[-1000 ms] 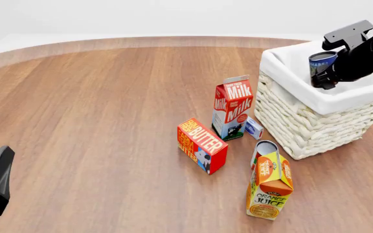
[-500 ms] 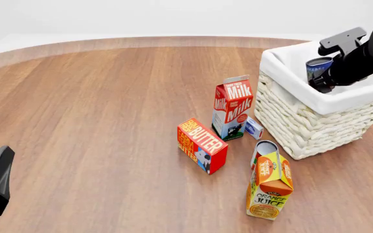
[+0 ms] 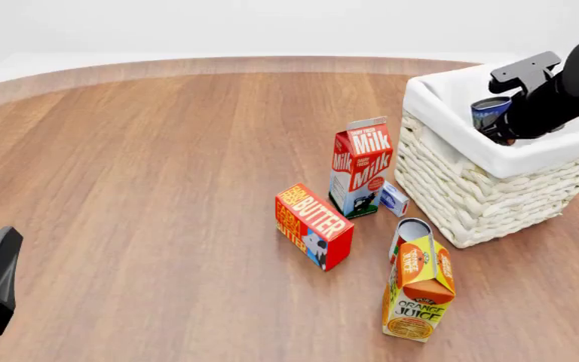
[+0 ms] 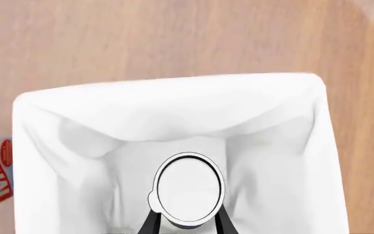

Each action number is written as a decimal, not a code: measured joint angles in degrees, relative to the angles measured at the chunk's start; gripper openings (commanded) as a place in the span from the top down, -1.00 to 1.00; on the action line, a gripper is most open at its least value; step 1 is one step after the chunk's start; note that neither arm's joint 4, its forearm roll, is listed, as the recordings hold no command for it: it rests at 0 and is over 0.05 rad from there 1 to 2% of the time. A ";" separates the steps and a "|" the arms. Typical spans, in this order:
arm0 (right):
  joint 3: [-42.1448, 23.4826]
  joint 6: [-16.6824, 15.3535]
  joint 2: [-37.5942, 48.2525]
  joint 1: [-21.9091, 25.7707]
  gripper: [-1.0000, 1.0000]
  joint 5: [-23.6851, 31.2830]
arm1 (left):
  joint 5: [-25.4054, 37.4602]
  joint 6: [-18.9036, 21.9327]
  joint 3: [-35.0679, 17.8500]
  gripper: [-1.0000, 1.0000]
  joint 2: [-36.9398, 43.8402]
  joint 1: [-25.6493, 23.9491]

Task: Pick up the alphabet soup, and put it in the basket.

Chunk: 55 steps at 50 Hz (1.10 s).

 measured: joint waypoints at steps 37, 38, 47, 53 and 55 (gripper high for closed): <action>0.03 1.18 -0.41 -1.38 -1.00 -0.13 | 0.00 0.00 0.00 -1.00 0.00 0.00; 0.03 1.23 -0.47 -1.39 -1.00 -0.12 | 0.00 0.00 0.00 -1.00 0.00 0.00; 0.09 1.93 -1.54 -1.11 -1.00 0.10 | 0.00 0.00 0.00 -1.00 0.00 0.00; 0.22 2.38 -2.43 -0.86 -1.00 0.26 | 0.00 0.00 0.00 -1.00 0.00 0.00; 0.31 2.52 -2.92 -0.79 -1.00 0.32 | 0.00 0.00 0.00 -1.00 0.00 0.00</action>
